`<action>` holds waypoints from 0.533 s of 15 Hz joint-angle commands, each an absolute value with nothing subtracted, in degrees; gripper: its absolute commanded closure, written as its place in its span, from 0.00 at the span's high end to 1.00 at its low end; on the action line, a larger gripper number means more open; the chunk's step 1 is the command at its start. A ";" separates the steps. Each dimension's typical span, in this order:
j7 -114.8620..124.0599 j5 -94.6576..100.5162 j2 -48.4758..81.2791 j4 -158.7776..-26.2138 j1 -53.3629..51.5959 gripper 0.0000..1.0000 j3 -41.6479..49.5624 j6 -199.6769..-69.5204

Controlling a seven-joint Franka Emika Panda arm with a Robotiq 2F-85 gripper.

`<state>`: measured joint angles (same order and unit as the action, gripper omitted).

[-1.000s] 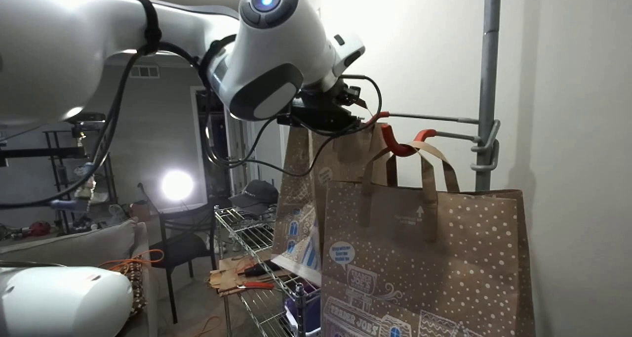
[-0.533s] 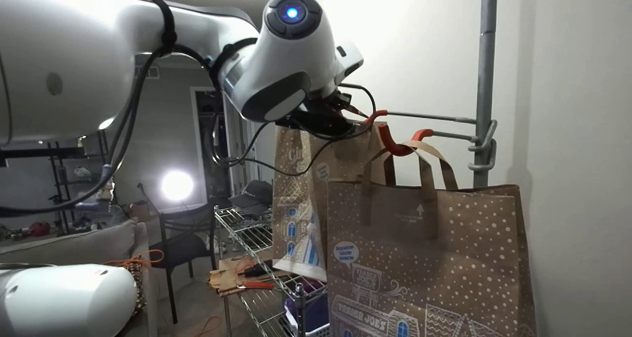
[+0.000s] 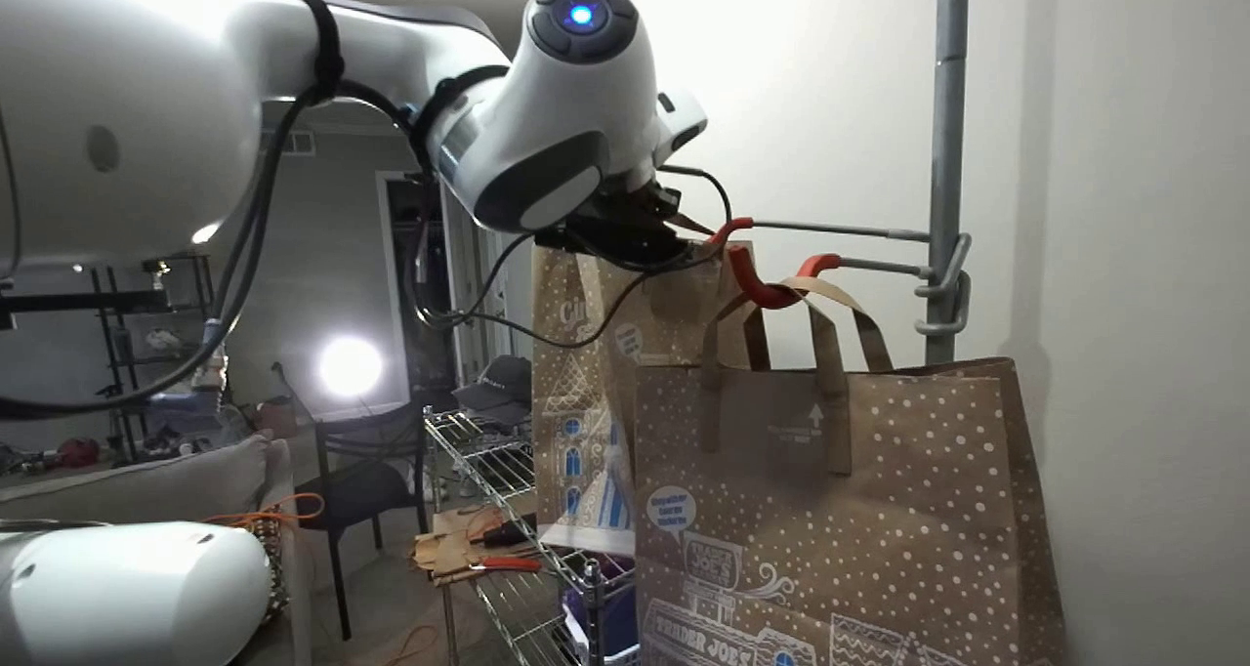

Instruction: Take the bags off of the hanger

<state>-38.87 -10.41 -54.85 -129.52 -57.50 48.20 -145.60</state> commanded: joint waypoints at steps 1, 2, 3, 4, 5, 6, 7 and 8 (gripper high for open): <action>-37.47 -9.46 -51.22 -130.32 -53.67 0.04 40.46 -144.03; -36.97 -8.62 -49.69 -130.57 -51.92 0.05 38.15 -144.52; -35.73 -8.23 -48.12 -130.57 -49.97 0.05 35.97 -144.10; -33.69 -7.51 -45.94 -130.51 -47.02 0.05 33.35 -143.72; -31.66 -7.05 -44.18 -130.53 -44.08 0.05 30.78 -143.25; -29.74 -6.65 -42.69 -130.49 -40.96 0.05 28.07 -142.63; -28.20 -6.55 -41.33 -130.42 -38.01 0.05 25.66 -141.95; -26.80 -6.55 -40.05 -130.10 -34.72 0.05 22.88 -141.17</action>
